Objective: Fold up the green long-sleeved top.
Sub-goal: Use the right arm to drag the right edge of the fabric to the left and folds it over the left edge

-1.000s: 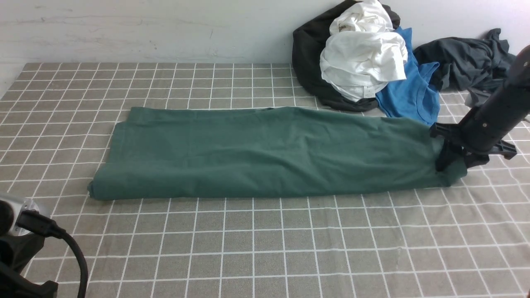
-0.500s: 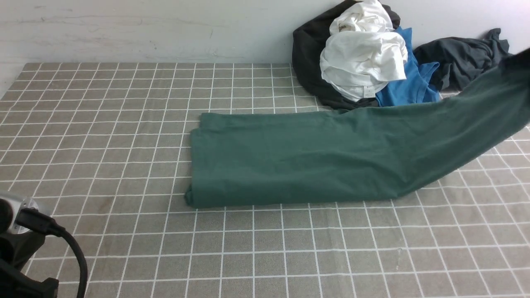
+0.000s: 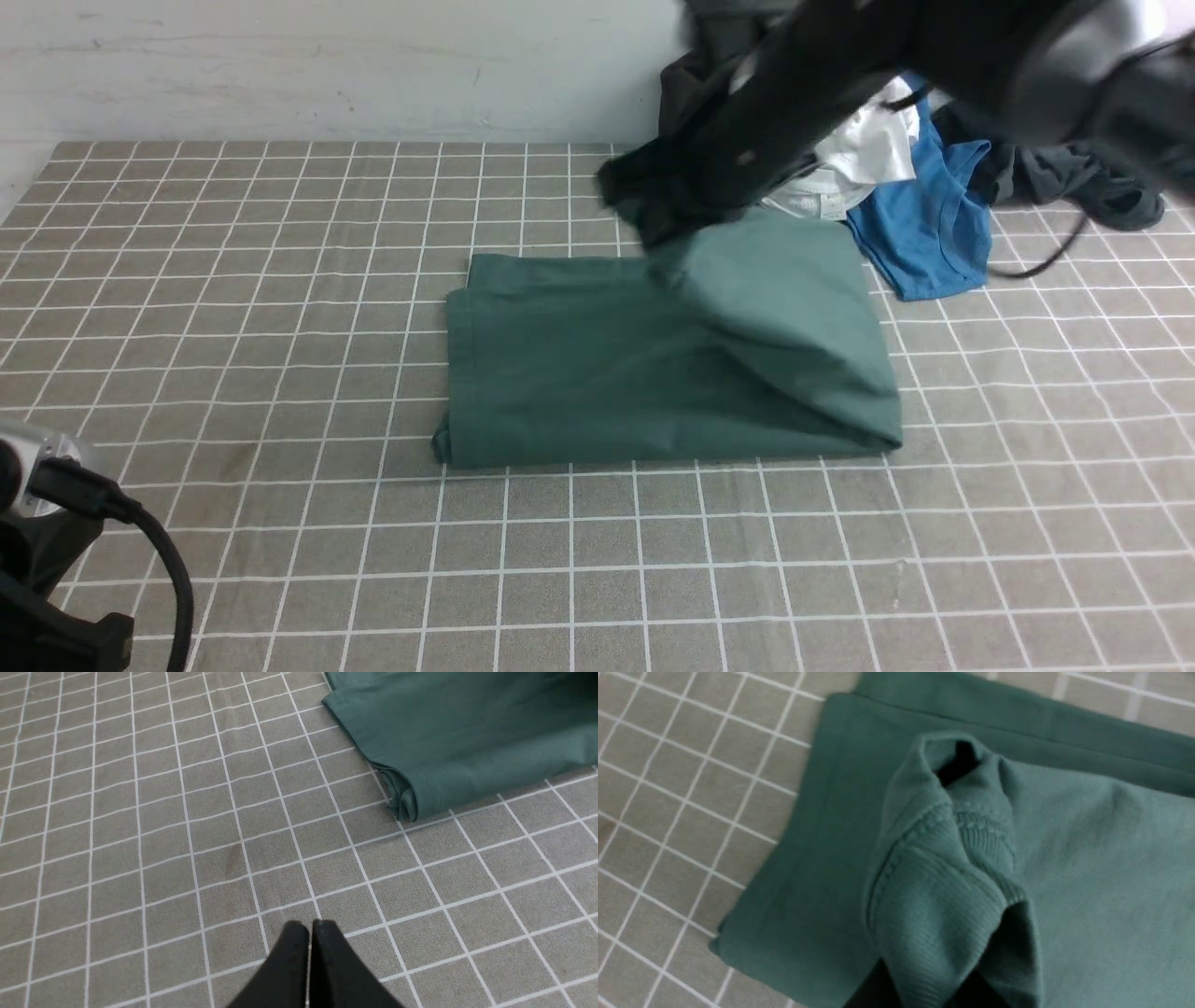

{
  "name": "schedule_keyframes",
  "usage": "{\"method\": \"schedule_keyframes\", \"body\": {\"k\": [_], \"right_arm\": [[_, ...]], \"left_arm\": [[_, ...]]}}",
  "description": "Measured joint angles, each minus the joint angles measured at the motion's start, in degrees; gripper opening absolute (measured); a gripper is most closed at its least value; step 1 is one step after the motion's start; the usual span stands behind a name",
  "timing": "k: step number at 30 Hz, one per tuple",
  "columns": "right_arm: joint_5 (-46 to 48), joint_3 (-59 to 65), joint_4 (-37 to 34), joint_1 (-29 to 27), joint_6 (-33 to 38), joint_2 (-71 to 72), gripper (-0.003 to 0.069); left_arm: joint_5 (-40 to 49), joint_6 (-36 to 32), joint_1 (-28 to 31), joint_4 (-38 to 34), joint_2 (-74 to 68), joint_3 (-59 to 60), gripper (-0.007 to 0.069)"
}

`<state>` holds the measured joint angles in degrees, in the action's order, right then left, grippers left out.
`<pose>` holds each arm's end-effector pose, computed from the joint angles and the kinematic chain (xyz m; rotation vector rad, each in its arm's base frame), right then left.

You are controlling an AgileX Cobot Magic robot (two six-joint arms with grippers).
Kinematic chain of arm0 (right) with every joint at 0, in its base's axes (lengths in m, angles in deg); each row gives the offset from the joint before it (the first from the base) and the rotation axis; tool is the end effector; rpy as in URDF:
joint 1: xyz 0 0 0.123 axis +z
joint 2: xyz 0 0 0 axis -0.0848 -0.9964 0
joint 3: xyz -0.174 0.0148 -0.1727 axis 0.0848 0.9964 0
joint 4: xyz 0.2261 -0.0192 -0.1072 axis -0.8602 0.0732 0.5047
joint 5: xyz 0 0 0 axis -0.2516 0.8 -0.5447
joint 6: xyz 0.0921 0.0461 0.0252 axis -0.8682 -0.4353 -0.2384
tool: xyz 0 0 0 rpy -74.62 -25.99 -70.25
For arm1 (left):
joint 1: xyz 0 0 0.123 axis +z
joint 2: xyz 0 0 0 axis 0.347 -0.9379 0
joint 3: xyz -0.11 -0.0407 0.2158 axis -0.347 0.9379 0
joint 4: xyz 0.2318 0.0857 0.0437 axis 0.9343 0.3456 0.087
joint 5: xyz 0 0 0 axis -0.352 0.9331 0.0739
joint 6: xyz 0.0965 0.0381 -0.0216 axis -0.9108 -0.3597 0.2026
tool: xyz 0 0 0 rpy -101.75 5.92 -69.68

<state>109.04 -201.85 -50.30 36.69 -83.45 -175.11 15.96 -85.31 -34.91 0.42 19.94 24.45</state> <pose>0.3858 0.2594 0.2269 -0.6236 2.5678 0.4480 0.1517 -0.0348 0.2536 0.2632 2.1159 -0.0935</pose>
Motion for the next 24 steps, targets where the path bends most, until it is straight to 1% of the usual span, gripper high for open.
{"method": "schedule_keyframes", "body": {"k": [3,4,7,10,11,12,13,15,17,20,22,23,24], "right_arm": [[-6.9,0.0,-0.2,4.1,-0.2,-7.0,-0.0002],[-7.2,0.0,-0.2,4.1,-0.2,-7.3,-0.0001],[-8.8,-1.6,-0.8,5.3,-0.2,-11.8,0.0048],[-7.3,-5.3,-0.6,5.3,-0.2,-12.4,0.0162],[-7.2,-5.6,-0.4,5.3,-0.2,-12.3,0.017],[-6.1,-7.9,0.3,5.3,-0.2,-12.2,0.0228],[-4.8,-9.5,1.2,5.3,-0.2,-12.1,0.0267],[-1.4,-12.5,3.7,5.3,-0.2,-11.9,0.0324],[3.7,-15.9,7.3,5.3,-0.2,-11.7,0.0361],[7.7,-17.3,10.3,5.3,-0.2,-11.3,0.0356],[10.0,-17.5,11.5,5.3,-0.2,-11.6,0.0318],[10.9,-17.7,11.2,5.2,-0.4,-12.6,0.0273],[11.0,-17.7,10.5,5.2,-0.5,-13.0,0.0258]], "left_arm": [[0.3,0.0,0.0,0.0,0.0,0.1,-0.0007],[0.3,0.0,0.0,0.0,0.0,0.1,-0.0007],[0.8,0.0,0.0,0.0,0.0,0.1,-0.0007],[1.6,0.0,0.0,0.0,0.0,0.1,-0.0007],[1.6,0.0,0.0,0.0,0.0,0.1,-0.0007],[1.7,0.0,0.0,0.0,0.0,0.1,-0.0007],[1.7,0.0,0.0,0.0,0.0,0.1,-0.0007],[1.7,0.1,0.0,0.0,0.3,0.1,-0.0007],[1.7,0.1,0.0,0.0,2.0,0.1,-0.0007],[1.7,0.1,0.0,0.0,4.9,0.1,-0.0007],[1.6,0.0,0.0,0.2,8.1,0.1,-0.0007],[1.5,0.0,0.0,0.6,10.7,0.1,-0.0007],[1.4,0.0,0.0,0.9,11.4,0.1,-0.0007]]}}
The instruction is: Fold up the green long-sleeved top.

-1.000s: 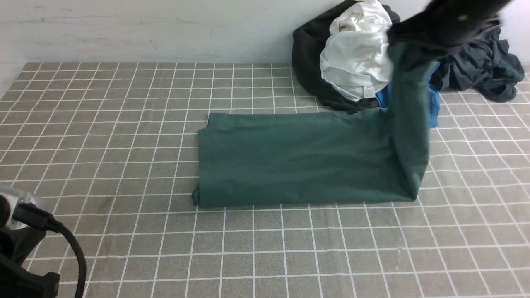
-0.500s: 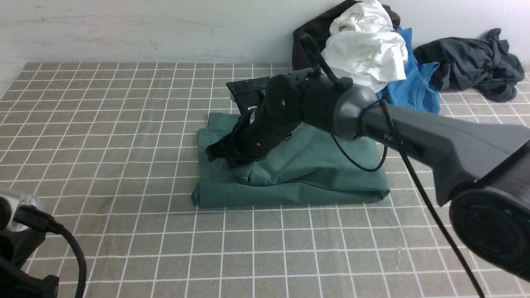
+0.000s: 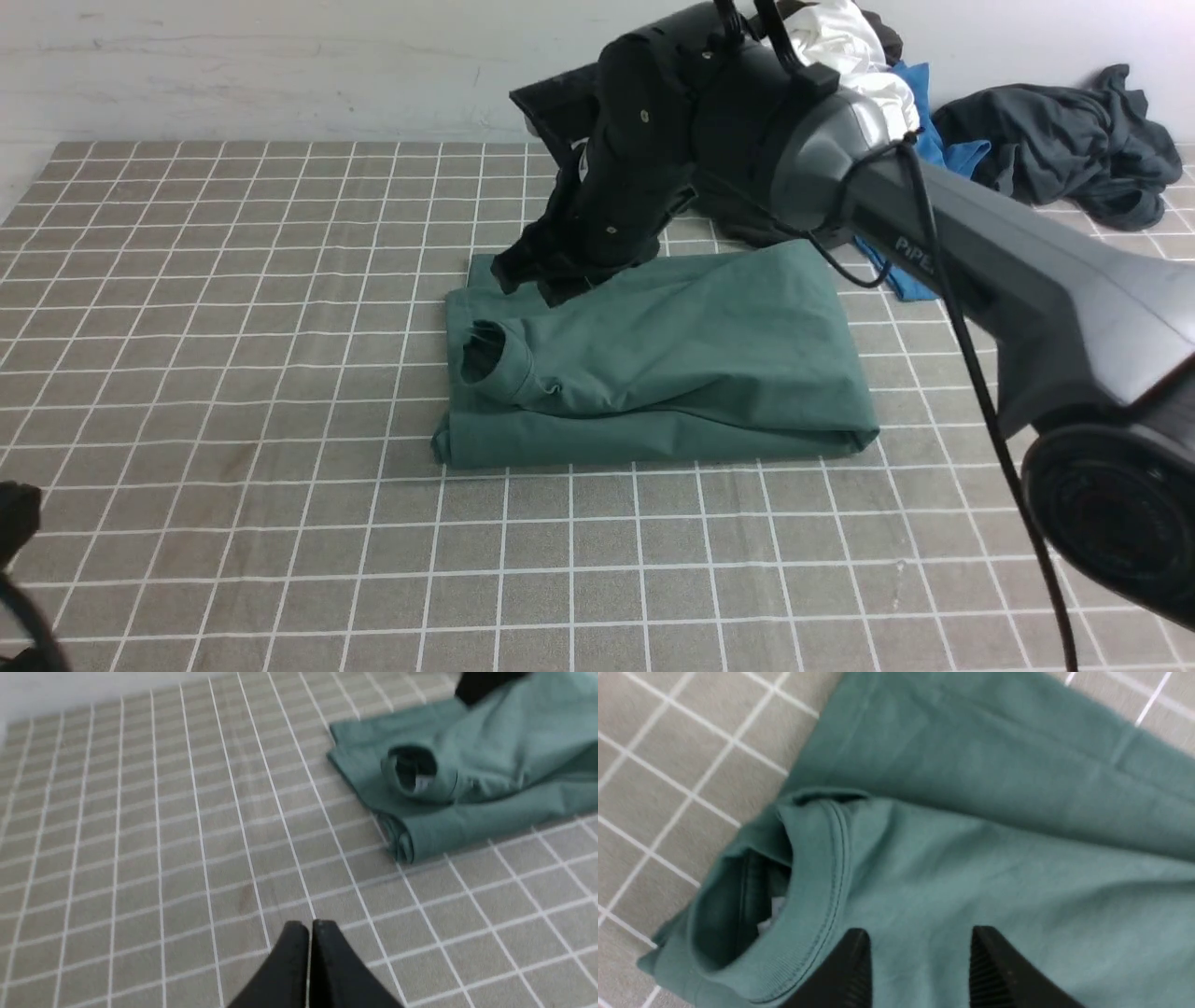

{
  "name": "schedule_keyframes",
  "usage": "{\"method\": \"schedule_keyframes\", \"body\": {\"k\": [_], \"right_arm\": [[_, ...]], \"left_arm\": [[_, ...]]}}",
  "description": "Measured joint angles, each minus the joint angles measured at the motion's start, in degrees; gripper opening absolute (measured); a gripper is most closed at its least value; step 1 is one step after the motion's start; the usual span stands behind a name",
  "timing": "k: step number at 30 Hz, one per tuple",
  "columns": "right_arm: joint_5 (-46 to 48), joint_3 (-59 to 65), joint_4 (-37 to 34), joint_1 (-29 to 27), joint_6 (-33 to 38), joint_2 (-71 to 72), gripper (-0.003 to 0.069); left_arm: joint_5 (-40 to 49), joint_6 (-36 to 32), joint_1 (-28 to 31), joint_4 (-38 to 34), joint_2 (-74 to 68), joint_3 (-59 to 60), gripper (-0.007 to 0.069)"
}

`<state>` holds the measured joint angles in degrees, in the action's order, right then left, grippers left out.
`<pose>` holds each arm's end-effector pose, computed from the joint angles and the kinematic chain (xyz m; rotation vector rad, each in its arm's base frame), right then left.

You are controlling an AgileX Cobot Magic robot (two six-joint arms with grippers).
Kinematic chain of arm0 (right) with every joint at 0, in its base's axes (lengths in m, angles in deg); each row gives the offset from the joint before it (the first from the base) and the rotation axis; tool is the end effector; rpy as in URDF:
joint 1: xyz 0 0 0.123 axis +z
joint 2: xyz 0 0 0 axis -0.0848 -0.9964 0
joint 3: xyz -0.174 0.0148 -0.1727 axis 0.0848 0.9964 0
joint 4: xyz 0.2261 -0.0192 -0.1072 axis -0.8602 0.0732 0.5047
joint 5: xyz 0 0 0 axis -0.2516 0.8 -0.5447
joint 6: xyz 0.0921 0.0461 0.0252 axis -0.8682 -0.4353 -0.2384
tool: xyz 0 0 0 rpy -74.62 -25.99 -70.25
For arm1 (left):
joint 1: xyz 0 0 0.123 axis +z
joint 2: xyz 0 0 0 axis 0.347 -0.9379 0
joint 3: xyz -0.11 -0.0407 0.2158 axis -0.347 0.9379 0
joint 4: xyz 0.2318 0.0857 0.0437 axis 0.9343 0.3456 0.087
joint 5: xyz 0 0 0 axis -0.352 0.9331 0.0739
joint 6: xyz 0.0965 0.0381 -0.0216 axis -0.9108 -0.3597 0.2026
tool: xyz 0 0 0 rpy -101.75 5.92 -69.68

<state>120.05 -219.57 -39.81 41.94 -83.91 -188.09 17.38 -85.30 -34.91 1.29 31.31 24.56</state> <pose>0.3909 0.2968 0.2001 -0.8383 2.5998 0.2110 0.1232 -0.0262 0.2787 0.2412 1.9447 -0.0961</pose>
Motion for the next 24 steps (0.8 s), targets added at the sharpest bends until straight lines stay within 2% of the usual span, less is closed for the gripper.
{"method": "schedule_keyframes", "body": {"k": [3,5,7,11,13,16,21,24], "right_arm": [[0.0,0.0,-4.7,0.2,-0.2,-3.1,0.0159],[-2.0,0.1,-11.2,1.6,1.7,-6.9,0.0046],[-3.2,0.1,-13.9,2.7,3.5,-7.9,0.001],[-2.8,-2.0,-15.2,4.4,6.5,-7.1,-0.001],[2.1,-5.8,-11.9,4.9,7.1,-4.5,-0.0013],[4.1,-6.8,-6.4,4.7,6.0,0.4,-0.0013],[5.0,0.8,0.7,3.4,4.7,15.0,-0.0014],[5.1,7.9,2.0,3.4,5.2,22.9,-0.0014]], "left_arm": [[-1.7,0.0,0.0,1.2,3.6,0.5,-0.0007],[-3.0,0.0,0.0,1.6,7.0,1.9,-0.0007],[-3.7,0.0,0.0,1.7,8.9,3.2,-0.0007],[-4.7,0.0,0.0,1.9,12.6,5.8,-0.0007],[-6.2,0.0,0.0,2.0,14.6,7.6,-0.0007],[-8.8,0.0,0.0,2.0,15.5,9.2,-0.0007],[-10.8,0.0,0.0,2.2,15.5,9.7,-0.0007],[-10.9,0.0,0.0,2.2,15.5,9.7,-0.0007]]}}
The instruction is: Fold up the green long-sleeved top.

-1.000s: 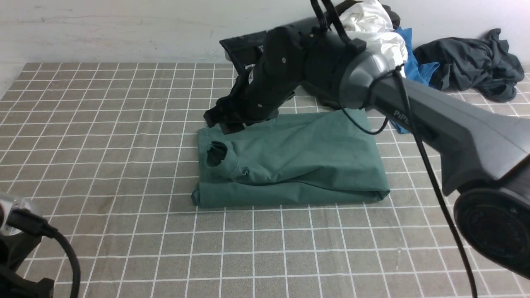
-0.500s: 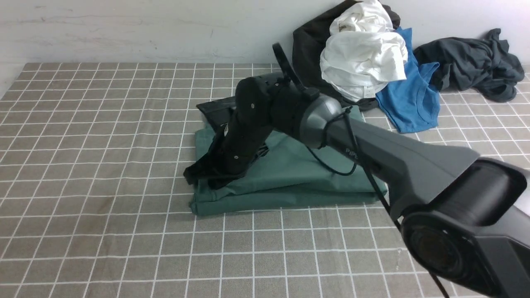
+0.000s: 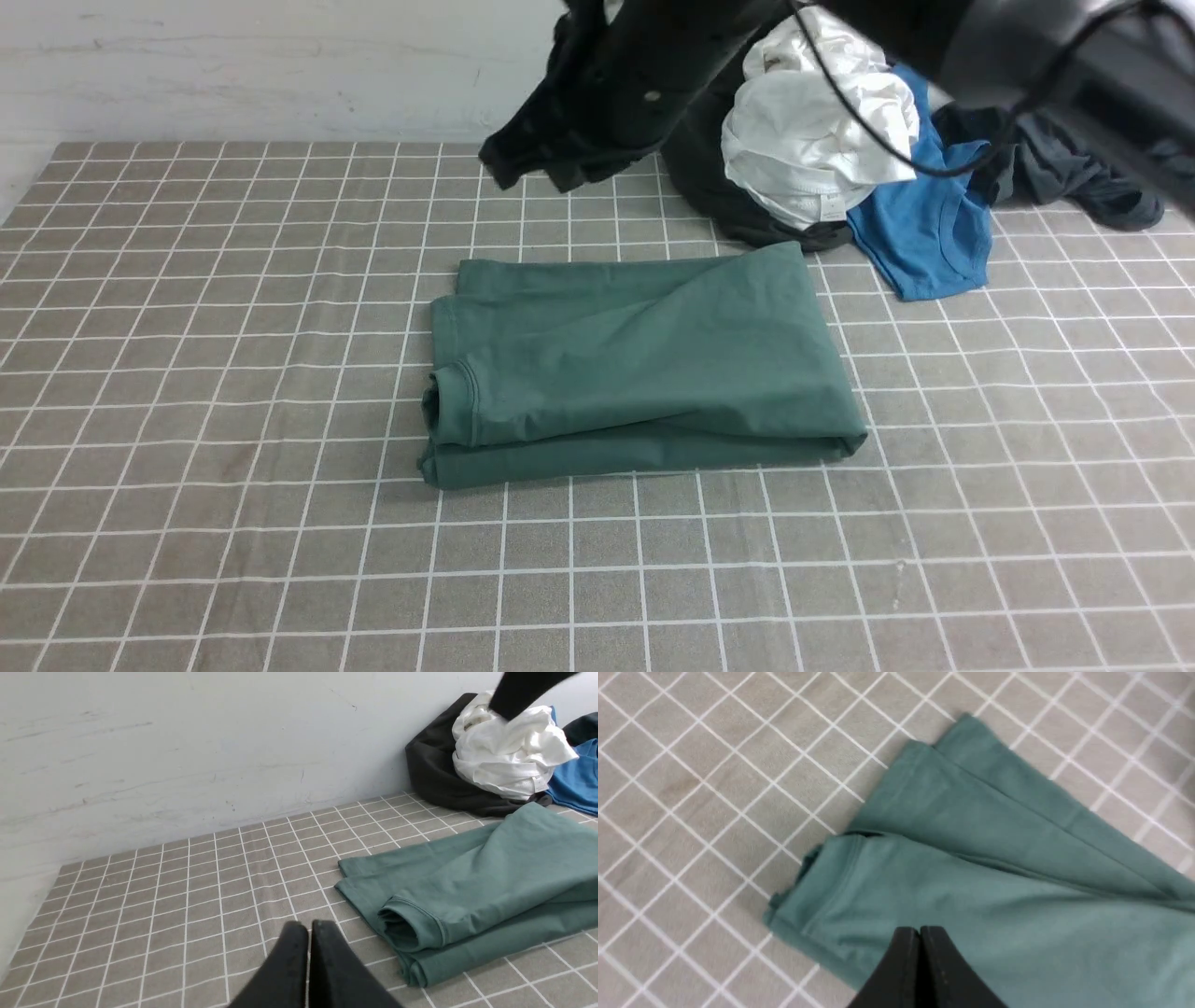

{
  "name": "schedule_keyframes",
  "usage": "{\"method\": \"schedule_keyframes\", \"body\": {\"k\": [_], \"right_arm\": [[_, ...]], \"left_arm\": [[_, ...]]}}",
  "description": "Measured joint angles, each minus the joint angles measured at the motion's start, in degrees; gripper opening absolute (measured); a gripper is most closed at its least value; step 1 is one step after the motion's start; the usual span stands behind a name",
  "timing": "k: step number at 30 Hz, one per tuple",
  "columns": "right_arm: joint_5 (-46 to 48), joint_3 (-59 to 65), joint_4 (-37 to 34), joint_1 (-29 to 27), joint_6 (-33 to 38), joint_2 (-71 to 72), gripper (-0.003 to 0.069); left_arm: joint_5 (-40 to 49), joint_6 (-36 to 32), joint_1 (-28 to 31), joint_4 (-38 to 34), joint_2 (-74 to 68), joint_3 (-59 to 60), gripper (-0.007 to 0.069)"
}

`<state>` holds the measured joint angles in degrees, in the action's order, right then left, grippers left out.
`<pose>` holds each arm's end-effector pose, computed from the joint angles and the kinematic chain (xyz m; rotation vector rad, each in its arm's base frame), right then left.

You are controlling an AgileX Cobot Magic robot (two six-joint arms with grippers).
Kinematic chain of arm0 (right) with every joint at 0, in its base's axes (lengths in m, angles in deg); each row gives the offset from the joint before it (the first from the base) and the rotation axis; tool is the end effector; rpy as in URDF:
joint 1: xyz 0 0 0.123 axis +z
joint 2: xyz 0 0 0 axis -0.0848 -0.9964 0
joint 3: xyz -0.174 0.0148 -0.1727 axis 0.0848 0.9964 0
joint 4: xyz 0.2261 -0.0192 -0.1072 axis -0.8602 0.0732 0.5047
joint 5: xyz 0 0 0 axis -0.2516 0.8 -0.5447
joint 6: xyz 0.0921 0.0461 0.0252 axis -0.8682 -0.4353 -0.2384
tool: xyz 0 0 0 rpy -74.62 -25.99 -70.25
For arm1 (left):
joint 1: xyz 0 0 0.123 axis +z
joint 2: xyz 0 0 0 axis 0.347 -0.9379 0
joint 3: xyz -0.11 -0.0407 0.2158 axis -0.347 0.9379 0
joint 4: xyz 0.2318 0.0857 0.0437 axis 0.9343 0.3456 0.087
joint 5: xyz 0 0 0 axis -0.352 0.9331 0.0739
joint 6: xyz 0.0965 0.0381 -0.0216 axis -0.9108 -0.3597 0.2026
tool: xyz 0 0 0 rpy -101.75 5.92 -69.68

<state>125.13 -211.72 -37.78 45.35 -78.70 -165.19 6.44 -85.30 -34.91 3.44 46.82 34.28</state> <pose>0.3200 0.2701 0.3382 -0.9668 2.3617 0.2190 0.0976 -0.0197 0.2713 0.2315 1.6505 -0.0950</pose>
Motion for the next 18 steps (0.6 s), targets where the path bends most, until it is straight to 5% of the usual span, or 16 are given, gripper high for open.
{"method": "schedule_keyframes", "body": {"k": [8,18], "right_arm": [[-1.1,32.4,5.9,-0.2,-1.9,26.8,-0.0014],[-35.7,81.9,2.4,-0.3,-5.0,61.4,-0.0014]], "left_arm": [[0.0,0.0,0.0,0.0,0.0,0.0,-0.0007],[-0.1,0.0,0.0,0.0,0.0,0.0,-0.0007]]}}
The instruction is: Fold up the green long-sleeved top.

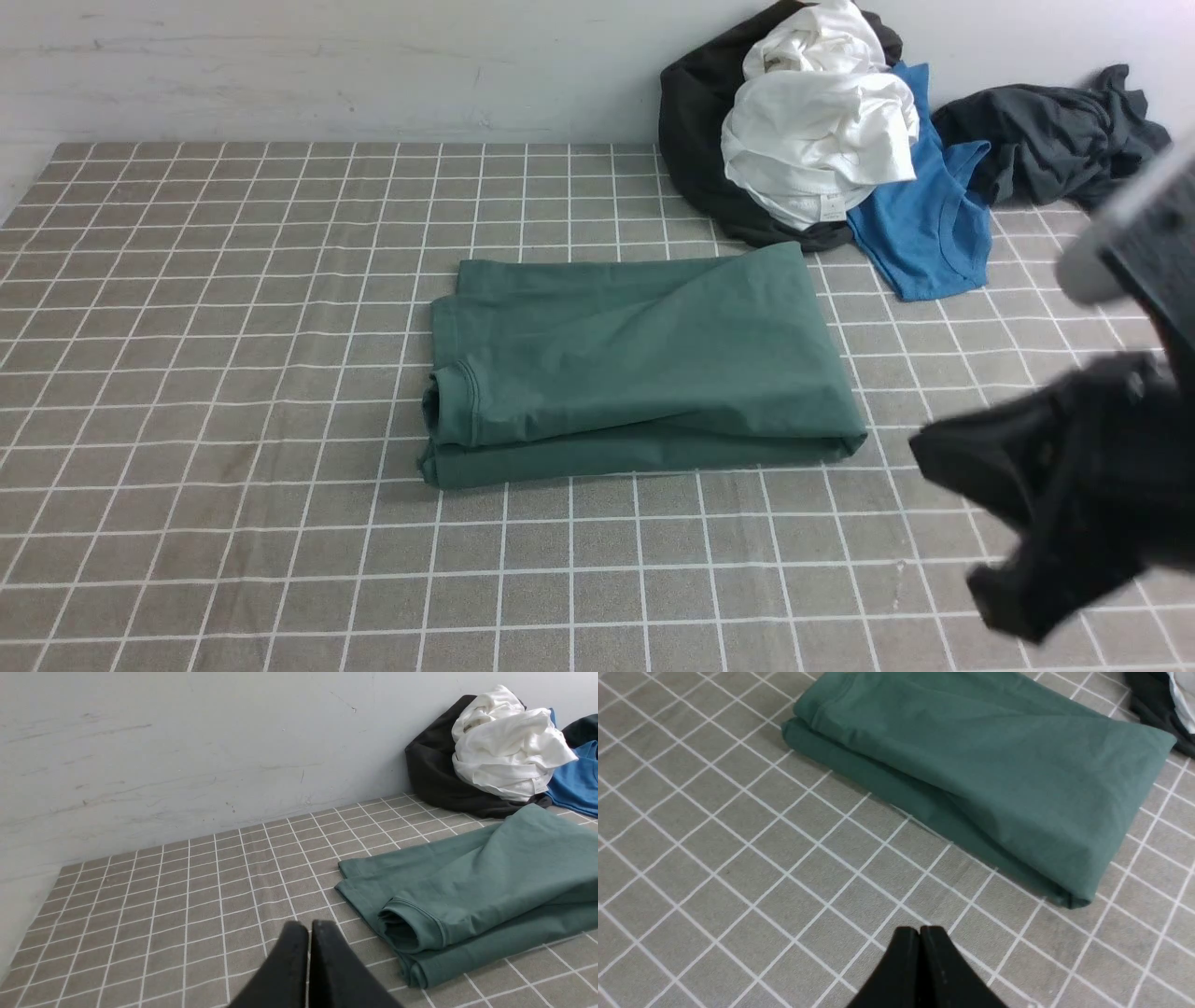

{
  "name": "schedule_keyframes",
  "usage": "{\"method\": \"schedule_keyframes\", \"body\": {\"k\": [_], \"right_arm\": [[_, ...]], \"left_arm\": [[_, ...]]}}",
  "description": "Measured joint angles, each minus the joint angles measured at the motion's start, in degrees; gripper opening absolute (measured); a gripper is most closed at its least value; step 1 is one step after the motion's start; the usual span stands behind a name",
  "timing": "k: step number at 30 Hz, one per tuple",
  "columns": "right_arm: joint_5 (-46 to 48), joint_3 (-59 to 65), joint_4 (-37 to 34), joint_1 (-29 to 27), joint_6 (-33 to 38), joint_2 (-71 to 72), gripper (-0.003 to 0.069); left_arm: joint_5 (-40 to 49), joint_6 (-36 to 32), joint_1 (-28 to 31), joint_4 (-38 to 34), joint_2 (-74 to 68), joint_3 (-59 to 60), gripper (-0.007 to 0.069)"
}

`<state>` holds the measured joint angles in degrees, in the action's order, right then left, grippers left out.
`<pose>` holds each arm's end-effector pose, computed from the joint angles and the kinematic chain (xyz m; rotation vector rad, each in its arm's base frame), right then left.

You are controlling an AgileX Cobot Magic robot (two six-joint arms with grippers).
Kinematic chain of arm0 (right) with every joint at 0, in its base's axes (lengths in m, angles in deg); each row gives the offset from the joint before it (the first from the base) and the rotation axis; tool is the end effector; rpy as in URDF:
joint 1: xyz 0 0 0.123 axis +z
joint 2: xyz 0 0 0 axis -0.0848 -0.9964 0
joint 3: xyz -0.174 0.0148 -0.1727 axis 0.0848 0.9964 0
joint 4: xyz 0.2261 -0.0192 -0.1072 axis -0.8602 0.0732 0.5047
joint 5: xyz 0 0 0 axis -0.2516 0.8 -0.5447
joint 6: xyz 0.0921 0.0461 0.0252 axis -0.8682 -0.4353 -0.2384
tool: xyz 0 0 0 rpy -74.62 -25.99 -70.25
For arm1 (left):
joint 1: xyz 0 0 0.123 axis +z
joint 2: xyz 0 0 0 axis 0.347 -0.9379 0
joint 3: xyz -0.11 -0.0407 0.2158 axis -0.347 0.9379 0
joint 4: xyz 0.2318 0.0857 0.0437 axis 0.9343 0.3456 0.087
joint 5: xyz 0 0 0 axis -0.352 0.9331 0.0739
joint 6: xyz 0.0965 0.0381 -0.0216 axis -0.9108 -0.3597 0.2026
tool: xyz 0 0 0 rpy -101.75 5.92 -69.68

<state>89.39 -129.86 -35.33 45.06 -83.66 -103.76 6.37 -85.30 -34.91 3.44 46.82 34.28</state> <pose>0.1598 0.1297 0.2690 -0.8065 2.1406 0.3057 0.0977 -0.0198 0.2714 0.2314 1.6493 -0.0952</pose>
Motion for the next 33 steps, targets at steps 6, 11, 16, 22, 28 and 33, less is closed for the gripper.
{"method": "schedule_keyframes", "body": {"k": [6,11,16,22,28,33], "right_arm": [[-9.9,20.0,-1.2,0.0,-0.2,17.4,-0.0014],[-8.8,33.6,-0.8,0.0,-0.2,39.3,-0.0014],[-10.1,40.3,6.2,-0.4,-2.3,50.2,-0.0014],[-19.1,42.4,9.3,-11.7,-11.7,50.2,-0.0014],[-23.3,42.4,4.5,-28.4,-8.4,50.6,-0.0014],[-19.9,42.4,2.0,-34.7,-4.3,50.6,-0.0014]], "left_arm": [[-0.3,0.0,0.0,0.0,0.0,0.0,-0.0007],[-0.4,0.0,0.0,0.0,0.0,0.0,-0.0007],[-0.4,0.0,-0.1,-0.1,0.1,0.1,-0.0007],[0.2,0.0,-0.1,0.0,0.1,0.1,-0.0007],[0.6,0.0,-0.1,0.0,0.1,0.1,-0.0007],[0.7,0.0,-0.1,0.0,0.1,0.1,-0.0007]]}}
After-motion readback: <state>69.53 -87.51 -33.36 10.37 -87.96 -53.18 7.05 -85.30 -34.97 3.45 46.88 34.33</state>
